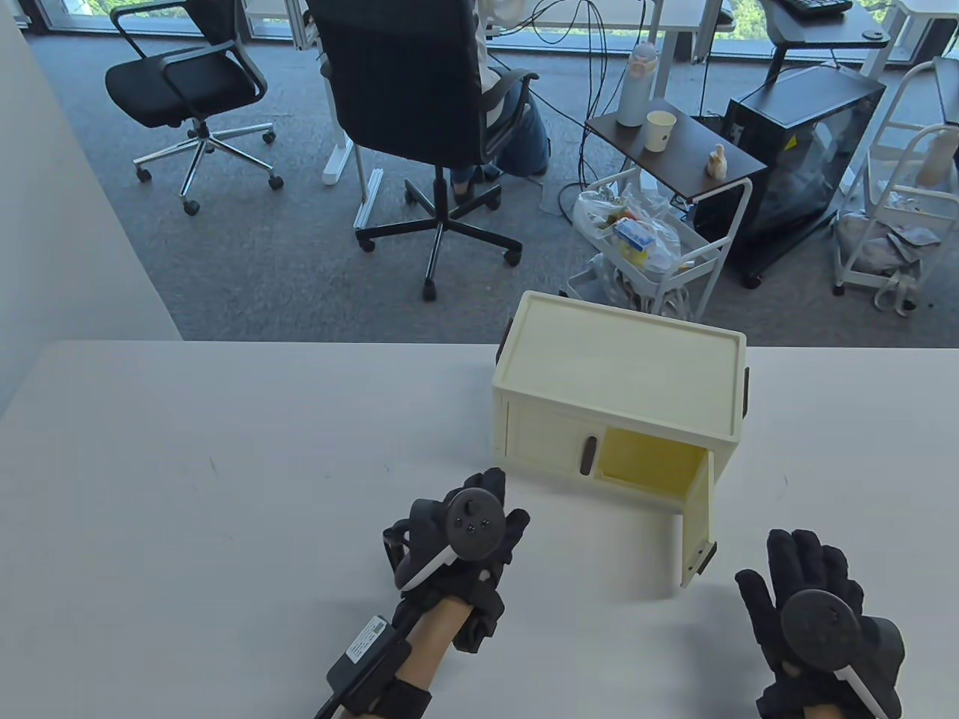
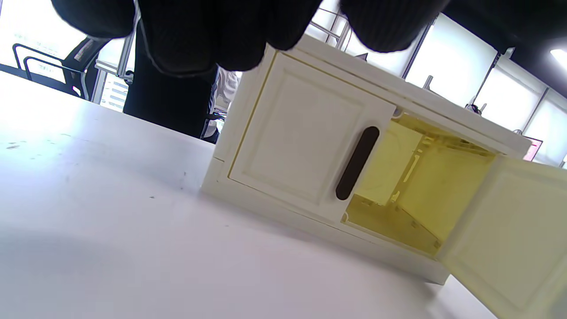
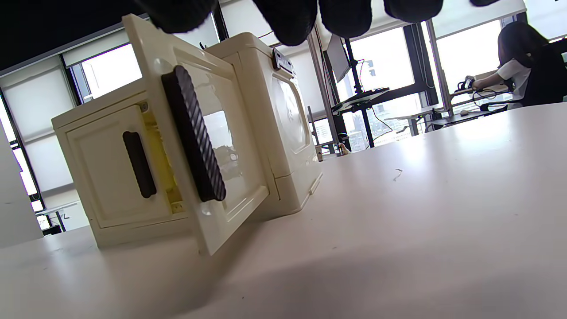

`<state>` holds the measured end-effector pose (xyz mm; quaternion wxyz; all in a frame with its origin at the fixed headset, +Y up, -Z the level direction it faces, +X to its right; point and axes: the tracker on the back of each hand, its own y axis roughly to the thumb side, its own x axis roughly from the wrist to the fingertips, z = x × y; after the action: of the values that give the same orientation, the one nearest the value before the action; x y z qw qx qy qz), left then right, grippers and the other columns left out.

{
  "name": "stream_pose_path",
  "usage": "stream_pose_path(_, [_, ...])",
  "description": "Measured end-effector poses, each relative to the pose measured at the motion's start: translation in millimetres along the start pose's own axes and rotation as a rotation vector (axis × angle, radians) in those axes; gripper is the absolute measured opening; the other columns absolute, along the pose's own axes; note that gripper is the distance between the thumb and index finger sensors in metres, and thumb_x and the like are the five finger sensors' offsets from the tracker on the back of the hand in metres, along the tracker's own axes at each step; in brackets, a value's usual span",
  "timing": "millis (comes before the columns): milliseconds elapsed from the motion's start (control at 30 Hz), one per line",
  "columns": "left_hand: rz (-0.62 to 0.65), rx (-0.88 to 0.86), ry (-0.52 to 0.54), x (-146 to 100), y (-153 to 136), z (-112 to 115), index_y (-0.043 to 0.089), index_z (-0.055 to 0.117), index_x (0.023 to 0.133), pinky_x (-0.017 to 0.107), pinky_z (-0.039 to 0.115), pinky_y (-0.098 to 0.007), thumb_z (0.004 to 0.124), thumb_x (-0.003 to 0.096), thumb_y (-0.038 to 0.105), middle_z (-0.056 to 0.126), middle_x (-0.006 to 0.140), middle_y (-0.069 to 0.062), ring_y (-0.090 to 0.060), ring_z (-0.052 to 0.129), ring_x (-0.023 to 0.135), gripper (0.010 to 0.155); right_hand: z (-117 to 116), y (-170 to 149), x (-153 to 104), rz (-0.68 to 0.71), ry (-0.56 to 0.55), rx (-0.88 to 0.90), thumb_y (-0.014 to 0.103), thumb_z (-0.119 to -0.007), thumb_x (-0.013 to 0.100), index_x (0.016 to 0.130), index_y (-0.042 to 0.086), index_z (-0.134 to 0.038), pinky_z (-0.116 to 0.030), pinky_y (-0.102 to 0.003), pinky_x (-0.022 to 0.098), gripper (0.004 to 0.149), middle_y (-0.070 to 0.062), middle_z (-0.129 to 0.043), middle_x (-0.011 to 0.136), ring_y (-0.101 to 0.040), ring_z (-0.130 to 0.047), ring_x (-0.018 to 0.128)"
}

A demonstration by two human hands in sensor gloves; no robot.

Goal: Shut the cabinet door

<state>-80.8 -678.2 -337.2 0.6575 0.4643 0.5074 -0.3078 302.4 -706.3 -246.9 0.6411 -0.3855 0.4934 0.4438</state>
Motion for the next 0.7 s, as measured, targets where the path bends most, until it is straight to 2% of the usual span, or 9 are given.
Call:
stream_pose_path(133, [0.008, 0.043, 0.046, -26, -14, -5, 0.001, 0.049, 0.113, 0.065, 0.057, -0.074, 0.067, 0.0604, 0.044, 0.056, 0.110, -0.032, -0.057, 0.070, 0.098, 0.070, 1, 3, -3, 0.013, -0.004, -0.007, 0.047, -0.059, 0.060, 0.112, 0.001, -0.045, -0.040, -0.081, 0.065, 0.071, -0.032, -0.038, 0.115, -0.065, -0.038, 0.099])
stream_pose_path(333, [0.032, 0.250, 0.089, -59, -30, -3, 0.001, 0.046, 0.114, 0.065, 0.056, -0.075, 0.067, 0.0606, 0.044, 0.054, 0.111, -0.032, -0.058, 0.067, 0.098, 0.072, -1, 3, -2, 0.021, 0.001, -0.019, 0.047, -0.060, 0.060, 0.112, 0.001, -0.046, -0.041, -0.081, 0.065, 0.071, -0.032, -0.039, 0.114, -0.064, -0.040, 0.099])
stream_pose_path(700, [0.003, 0.269, 0.112, -77, -58, -5, 0.001, 0.045, 0.114, 0.066, 0.052, -0.076, 0.067, 0.0604, 0.045, 0.050, 0.112, -0.033, -0.061, 0.062, 0.100, 0.072, -2, 5, -1, 0.039, -0.030, -0.070, 0.047, -0.062, 0.059, 0.110, 0.002, -0.051, -0.044, -0.080, 0.065, 0.068, -0.030, -0.046, 0.113, -0.062, -0.048, 0.099])
